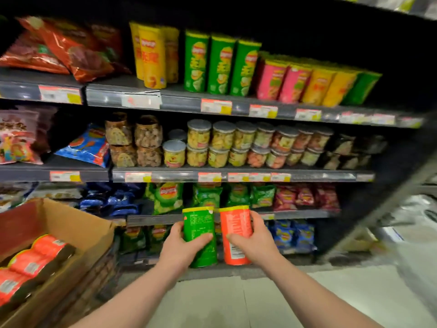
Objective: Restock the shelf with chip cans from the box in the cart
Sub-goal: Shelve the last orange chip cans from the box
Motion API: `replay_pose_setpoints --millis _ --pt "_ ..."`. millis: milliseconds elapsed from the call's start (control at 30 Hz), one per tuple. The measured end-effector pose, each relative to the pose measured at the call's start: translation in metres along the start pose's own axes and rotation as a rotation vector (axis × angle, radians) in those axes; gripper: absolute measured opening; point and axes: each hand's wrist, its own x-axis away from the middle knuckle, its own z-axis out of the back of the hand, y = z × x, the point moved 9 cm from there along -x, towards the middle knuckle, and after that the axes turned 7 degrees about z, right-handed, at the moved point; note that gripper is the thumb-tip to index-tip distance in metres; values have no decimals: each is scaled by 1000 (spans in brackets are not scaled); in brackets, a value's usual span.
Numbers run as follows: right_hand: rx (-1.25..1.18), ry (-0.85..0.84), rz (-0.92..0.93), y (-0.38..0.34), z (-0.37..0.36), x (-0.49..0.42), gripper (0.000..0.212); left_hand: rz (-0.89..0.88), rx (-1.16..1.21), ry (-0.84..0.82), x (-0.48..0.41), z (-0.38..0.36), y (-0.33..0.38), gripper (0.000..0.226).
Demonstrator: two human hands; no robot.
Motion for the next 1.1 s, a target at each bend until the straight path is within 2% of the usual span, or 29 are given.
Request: replay_pose_setpoints --millis 167,333,467,567,733,933,1100 --pt "-21 133 -15 33 86 33 60 -91 -67 -116 31 -81 26 55" --pt "-51 256 -32 58 149 48 72 -143 -91 -210 47 -144 54 52" --pt "-83 299 -44 71 191 48 70 -172 -105 -267 47 -190 73 53" --pt "-98 346 -38 78 227 42 69 -188 -121 -304 42 -229 90 57" --pt "-78 417 -67 95 293 19 79 -234 -121 -376 27 -302 131 56" --pt "-97 521 -33 103 376 -15 62 -258 -88 -494 5 -391 181 48" --pt "-145 580 -42 123 426 -33 71 -247 -109 -523 -10 -449 206 56"
